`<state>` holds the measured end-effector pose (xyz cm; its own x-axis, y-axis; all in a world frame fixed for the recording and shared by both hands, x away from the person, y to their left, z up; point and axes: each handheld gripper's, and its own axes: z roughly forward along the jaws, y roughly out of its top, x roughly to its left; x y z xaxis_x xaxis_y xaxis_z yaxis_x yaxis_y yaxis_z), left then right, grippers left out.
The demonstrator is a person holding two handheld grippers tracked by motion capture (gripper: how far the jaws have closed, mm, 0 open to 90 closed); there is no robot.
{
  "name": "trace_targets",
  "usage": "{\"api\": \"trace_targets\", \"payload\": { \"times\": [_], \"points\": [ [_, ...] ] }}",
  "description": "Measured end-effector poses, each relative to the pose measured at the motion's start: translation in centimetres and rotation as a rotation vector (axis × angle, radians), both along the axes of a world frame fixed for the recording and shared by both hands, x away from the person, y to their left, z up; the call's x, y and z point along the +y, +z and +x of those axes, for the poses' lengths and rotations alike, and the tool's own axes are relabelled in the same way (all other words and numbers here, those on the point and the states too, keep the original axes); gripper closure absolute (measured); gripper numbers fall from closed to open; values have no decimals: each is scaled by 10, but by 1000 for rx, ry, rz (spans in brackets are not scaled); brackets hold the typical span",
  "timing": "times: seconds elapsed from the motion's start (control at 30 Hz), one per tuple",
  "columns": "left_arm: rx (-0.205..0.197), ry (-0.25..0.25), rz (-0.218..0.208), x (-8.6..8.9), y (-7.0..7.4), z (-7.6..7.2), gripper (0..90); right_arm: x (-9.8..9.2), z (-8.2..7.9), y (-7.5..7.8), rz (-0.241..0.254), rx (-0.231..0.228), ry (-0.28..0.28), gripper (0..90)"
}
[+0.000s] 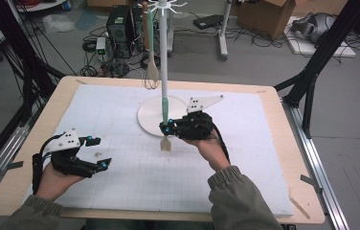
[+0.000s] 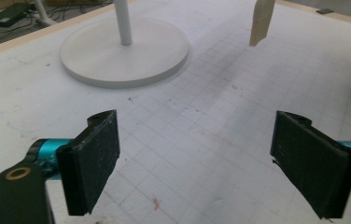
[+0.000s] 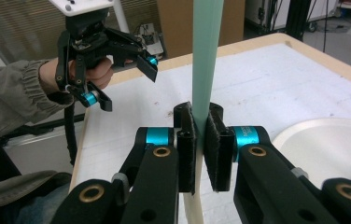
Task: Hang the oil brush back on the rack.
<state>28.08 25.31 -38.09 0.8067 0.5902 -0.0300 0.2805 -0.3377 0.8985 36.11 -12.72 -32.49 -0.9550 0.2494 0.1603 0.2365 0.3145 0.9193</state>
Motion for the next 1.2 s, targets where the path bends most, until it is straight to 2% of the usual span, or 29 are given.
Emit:
{"api": "trace_targets", "payload": {
  "times": [0.17, 0.73, 1.1, 1.2],
  "points": [
    [-4, 26, 18, 2, -2, 1, 112, 0, 7, 9, -3, -5, -5, 843],
    [5, 88, 26, 10, -7, 2, 27, 7, 28, 44, -17, -45, -2, 842],
    [-1, 90, 23, 12, -7, 2, 17, 11, 37, 69, -25, -75, 0, 842],
    [-1, 92, 24, 13, -7, 2, 17, 12, 40, 76, -12, -80, 1, 842]
  ]
}}
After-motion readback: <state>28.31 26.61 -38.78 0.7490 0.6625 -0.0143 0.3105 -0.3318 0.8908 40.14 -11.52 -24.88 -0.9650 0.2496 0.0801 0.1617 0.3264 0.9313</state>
